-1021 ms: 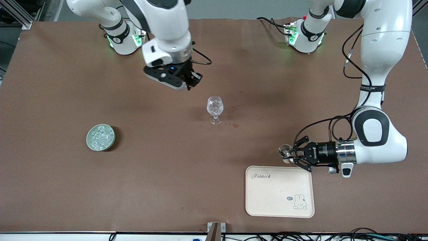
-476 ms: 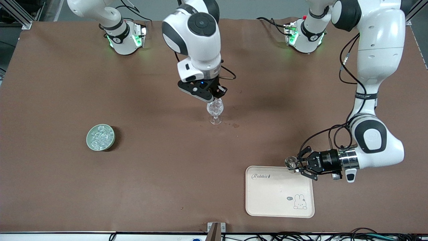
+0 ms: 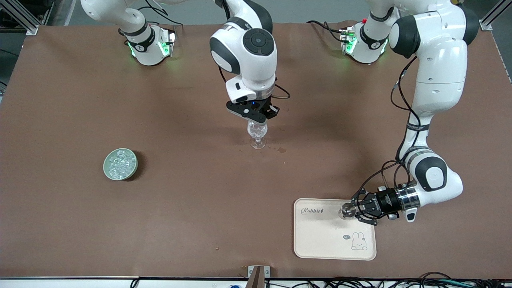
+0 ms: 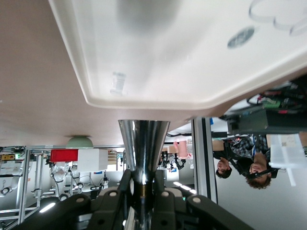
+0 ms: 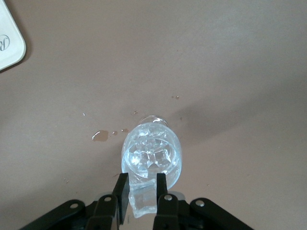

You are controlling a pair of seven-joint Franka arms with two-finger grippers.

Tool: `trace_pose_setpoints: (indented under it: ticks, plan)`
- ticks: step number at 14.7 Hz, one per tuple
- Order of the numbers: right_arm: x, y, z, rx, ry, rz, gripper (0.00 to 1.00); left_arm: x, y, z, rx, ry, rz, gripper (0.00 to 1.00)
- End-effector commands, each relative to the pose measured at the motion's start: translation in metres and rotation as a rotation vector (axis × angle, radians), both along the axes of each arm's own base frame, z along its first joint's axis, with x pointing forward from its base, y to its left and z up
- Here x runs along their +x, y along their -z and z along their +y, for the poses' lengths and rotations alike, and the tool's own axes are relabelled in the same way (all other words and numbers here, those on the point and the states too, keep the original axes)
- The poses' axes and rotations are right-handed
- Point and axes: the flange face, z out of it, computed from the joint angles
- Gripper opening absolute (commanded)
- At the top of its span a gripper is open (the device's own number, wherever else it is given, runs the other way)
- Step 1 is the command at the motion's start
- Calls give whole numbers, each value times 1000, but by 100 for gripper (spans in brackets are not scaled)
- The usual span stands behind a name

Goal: Pour wine and add ice with both arms

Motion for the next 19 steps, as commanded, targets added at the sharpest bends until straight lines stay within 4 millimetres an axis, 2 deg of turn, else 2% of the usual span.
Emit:
trace_pose_setpoints:
  ticks: [1,3,5,8,14,17,19]
  plan:
    - [4,3,3,-9,11,-20,1,9,6,-2,6,-31,-3,1]
    - [6,6,3,-1,11,-25,1,11,23,-7,38,-62,-2,1]
    - [5,7,5,-1,10,-23,1,13,27,-13,59,-66,-31,1]
    - [5,7,4,-3,11,-22,2,10,45,-15,47,-73,-51,1]
    - [5,8,4,-12,3,-28,3,7,55,-12,37,-77,-92,2]
    - [5,14,4,-20,3,-21,5,6,57,-8,26,-80,-86,7]
    - [5,14,4,-19,3,-22,9,6,55,-8,6,-76,-85,13]
